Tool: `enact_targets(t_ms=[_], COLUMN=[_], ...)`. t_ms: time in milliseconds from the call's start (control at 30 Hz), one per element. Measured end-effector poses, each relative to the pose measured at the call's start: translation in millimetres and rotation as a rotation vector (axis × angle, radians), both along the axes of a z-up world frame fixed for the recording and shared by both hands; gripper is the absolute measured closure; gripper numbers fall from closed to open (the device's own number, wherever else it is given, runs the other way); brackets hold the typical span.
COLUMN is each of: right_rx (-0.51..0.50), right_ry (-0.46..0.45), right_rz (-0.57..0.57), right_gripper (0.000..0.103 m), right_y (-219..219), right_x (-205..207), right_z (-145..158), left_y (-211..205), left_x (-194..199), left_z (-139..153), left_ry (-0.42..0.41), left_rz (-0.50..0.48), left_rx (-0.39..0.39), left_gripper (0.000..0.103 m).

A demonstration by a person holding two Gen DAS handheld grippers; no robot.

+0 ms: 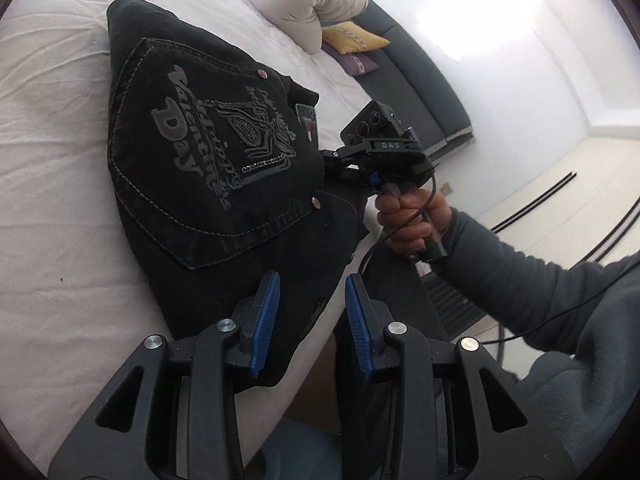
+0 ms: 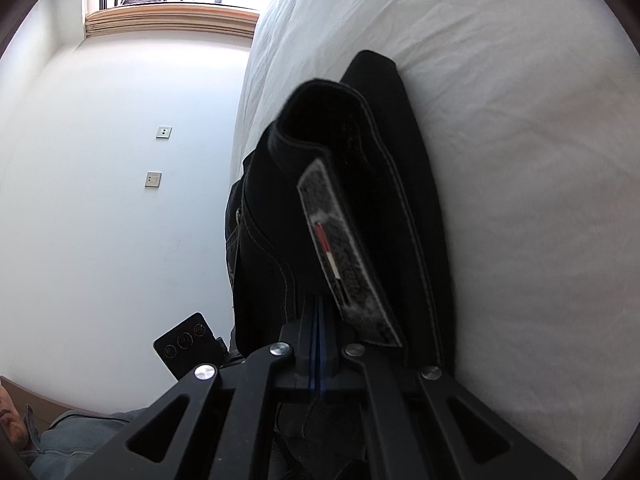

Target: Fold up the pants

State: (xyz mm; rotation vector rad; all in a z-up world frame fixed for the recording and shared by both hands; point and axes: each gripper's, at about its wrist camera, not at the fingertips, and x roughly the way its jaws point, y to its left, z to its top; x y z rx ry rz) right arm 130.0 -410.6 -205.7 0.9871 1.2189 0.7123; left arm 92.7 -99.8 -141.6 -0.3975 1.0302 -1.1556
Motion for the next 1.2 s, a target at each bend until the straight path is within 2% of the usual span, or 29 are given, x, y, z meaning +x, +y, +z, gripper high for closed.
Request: enact_targets(t_ms=[67,133,200,233,300,333,367,400,467,533,667,733,833,967,1067,1100,1133,1167,1200], right_rx=[0.003,-0.018,-0.070,-0.093,-0.097,-0.126,-0.167,-0.199,-0.207,-0.227,-0.263,-0.230,-0.229,-0.285,-0.359,-0.393,-0.432,-0.452,-0.466], right_ry=[-0.020,-0.011,-0.017,-0.029,-0.074,-0.093,-0.110,-0.122,-0.119,-0.095,-0.047,-0.045,-0.039,-0.032,-0.042,-0.042,-0.038,-0.038,-0.047], right_rz=[-0.014,-0.004,0.011,0.010,-0.028,-0.062,-0.091,-0.106,-0.113,-0.095,-0.026,-0.031,-0.018,0.034,0.039,0.040,0.039,0.036,0.032], right_gripper=[0.103,0.103,0.103,0.099,0.070,0.043,0.024,0.020,0.020,0.020,0.020,0.020,0.021,0.032,0.035,0.039,0.052,0.061,0.062], right_y=[-2,-2,-3,-8,-23,-32,-40,-46,-51,-47,-33,-38,-36,-15,0,2,5,5,6], right_x=[-3,0,-1,-4,-15,-20,-24,-26,-23,-15,2,7,14,17,16,15,14,12,10], right_z=[-3,1,13,21,40,51,60,65,67,60,37,32,33,34,40,42,43,45,48], left_y=[-7,-8,-6,-2,13,23,34,41,50,49,44,34,17,-4,-25,-28,-29,-31,-33], left_x=[-2,-1,-2,-4,-6,-5,-2,4,22,39,68,75,77,77,80,80,79,79,79], left_z=[-3,1,16,28,50,63,73,77,72,60,24,10,3,0,2,3,4,5,6], left_ry=[-0.036,-0.036,-0.061,-0.078,-0.113,-0.140,-0.161,-0.167,-0.150,-0.118,0.049,0.118,0.123,0.155,0.134,0.127,0.124,0.122,0.120], left_rz=[-0.014,-0.015,-0.005,0.010,0.050,0.087,0.133,0.182,0.256,0.292,0.313,0.300,0.285,0.253,0.265,0.270,0.276,0.283,0.290], left_rx=[0.028,0.033,0.041,0.039,-0.005,-0.036,-0.055,-0.058,-0.030,0.032,0.075,0.105,0.148,0.208,0.279,0.292,0.301,0.307,0.313], left_gripper=[0.072,0.072,0.071,0.071,0.067,0.066,0.058,0.047,0.041,0.041,0.041,0.041,0.041,0.042,0.053,0.058,0.060,0.063,0.066])
